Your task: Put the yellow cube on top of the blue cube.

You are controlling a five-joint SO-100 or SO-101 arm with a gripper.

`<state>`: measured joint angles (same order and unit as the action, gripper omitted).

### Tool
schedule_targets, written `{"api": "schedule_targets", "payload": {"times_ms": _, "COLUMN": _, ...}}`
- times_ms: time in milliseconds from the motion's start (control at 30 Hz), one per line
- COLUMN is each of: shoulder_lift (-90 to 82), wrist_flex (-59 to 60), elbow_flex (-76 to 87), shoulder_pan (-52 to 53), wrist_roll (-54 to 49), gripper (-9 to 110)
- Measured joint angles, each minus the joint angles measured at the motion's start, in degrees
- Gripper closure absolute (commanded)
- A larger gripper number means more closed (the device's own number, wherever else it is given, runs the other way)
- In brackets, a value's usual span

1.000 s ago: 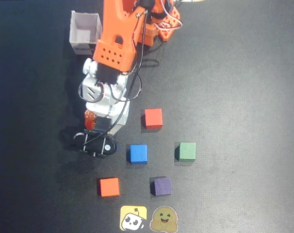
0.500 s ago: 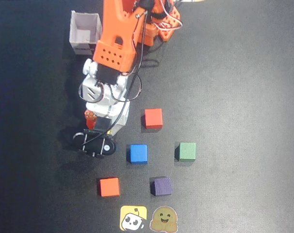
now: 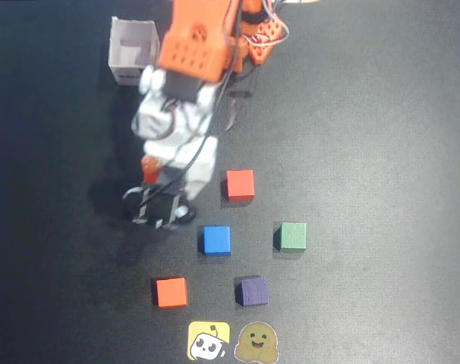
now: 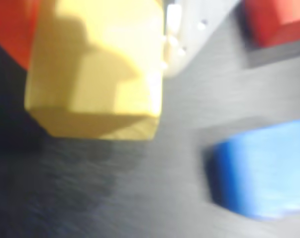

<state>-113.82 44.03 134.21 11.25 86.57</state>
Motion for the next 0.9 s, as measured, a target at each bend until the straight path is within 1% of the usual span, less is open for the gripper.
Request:
{"api": "schedule_targets", "payload": {"times_ms": 167, "shoulder_lift": -5.5, "wrist_flex": 1.8, "elbow_flex": 0.0, "shoulder_pan": -5.4, "wrist_roll": 3.6, "gripper": 93}}
{"api": "schedule_targets", "payload": {"times_ms": 400, "shoulder_lift": -4.4, "wrist_flex": 0.4, "elbow_flex": 0.0, "shoulder_pan": -11.3, "wrist_roll": 6.8, "gripper": 93}}
{"api": "schedule_targets", "payload": {"times_ms": 633, "shoulder_lift": 4.0, "wrist_flex": -3.6, "elbow_flex": 0.0, "shoulder_pan": -11.6, "wrist_roll": 6.8, "gripper": 93}}
{"api": "schedule_targets", "payload": {"times_ms": 900, "shoulder_lift": 7.4, "wrist_flex": -5.9, "elbow_flex": 0.0, "shoulder_pan": -11.8, "wrist_roll": 7.6, "gripper": 93}}
